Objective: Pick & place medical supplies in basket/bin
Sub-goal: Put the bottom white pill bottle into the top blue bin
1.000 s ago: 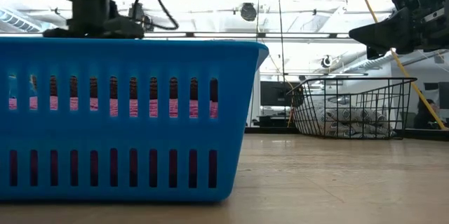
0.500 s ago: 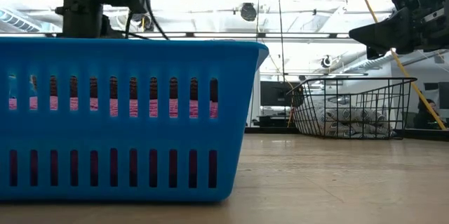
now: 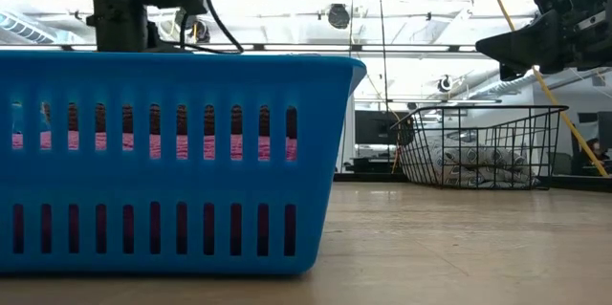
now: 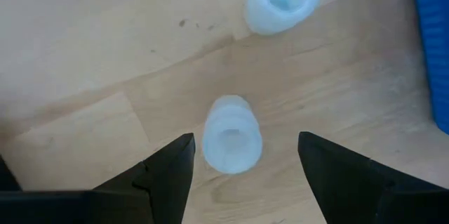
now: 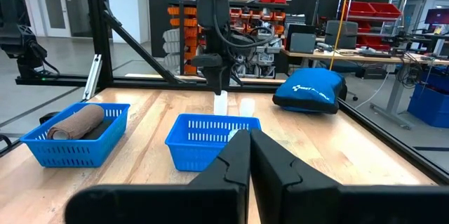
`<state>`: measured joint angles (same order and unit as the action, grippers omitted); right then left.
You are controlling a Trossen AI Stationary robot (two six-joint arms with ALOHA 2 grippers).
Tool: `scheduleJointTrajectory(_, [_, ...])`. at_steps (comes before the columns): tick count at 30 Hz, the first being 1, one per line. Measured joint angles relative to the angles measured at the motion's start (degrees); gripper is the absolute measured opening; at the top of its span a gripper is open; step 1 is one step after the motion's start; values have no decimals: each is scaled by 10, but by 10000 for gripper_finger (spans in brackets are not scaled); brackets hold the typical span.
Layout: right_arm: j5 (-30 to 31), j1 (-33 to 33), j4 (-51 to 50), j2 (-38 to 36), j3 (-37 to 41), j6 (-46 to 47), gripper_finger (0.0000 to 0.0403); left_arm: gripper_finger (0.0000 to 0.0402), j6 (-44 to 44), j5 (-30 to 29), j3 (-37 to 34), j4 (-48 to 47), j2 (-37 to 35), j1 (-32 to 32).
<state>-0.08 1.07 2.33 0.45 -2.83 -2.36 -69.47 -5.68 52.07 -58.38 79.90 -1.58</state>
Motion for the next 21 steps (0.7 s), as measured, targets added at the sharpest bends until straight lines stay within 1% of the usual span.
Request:
scheduleJointTrajectory(7, [0,0,0,0,0,0,0,257,15,3,-40,63,0,0])
scheduleJointTrajectory(11, [0,0,0,0,0,0,0,255,7,6,-68,86,0,0])
scheduleJointTrajectory(18, [0,0,0,0,0,0,0,255,14,7,-71,91,0,0])
scheduleJointTrajectory(21, [0,0,0,0,0,0,0,255,15,24,-71,90,0,1])
